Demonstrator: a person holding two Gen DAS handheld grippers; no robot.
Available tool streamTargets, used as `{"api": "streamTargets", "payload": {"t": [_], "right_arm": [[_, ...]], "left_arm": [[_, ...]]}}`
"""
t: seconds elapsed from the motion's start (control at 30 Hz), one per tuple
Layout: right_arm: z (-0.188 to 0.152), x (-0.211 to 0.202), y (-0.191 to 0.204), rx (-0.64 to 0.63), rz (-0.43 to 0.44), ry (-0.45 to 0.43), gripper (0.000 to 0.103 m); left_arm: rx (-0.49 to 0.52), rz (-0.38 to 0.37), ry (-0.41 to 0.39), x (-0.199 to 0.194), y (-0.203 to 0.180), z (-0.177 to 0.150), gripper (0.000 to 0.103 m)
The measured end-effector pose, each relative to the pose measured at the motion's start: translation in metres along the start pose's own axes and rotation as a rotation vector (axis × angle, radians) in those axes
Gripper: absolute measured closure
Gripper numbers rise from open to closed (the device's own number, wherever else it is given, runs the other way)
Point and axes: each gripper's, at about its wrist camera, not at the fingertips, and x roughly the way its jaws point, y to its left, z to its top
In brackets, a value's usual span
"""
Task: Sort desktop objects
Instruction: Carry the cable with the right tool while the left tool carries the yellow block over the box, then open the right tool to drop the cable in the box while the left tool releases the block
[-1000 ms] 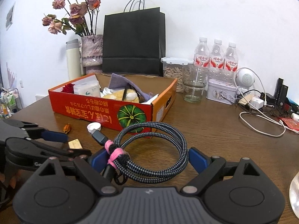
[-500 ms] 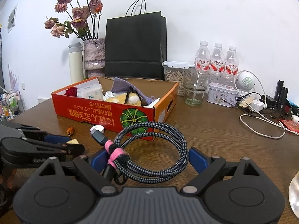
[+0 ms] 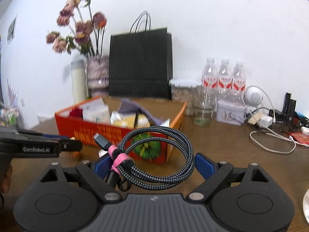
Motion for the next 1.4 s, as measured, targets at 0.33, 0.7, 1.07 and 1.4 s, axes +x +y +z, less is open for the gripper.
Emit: {"api": "streamTargets", "payload": {"t": [0.33,0.7,1.07,1.4], "right_arm": [[0.042,0.034,0.026,0.045,-0.02,-0.078,0.013],[0.068,0.126,0.036,0.058,-0.046,-0.054,0.013],[0.063,0.173,0.031,0.014,-0.057,-0.002,0.013],[0.055,0.17,0.036,-0.029,-0.048,0.034,0.012]], "left_arm": [[-0.059,0.015,-0.151,0.007,0.037,0.046,0.068],[-0.093,0.036,-0.17,0.062,0.085,0.074,0.068],[-0.061,0.064,-0.134,0.109,0.1,0.081,0.068],[-0.023,0.074,-0.163,0.108,0.093,0.074,0.005]]}}
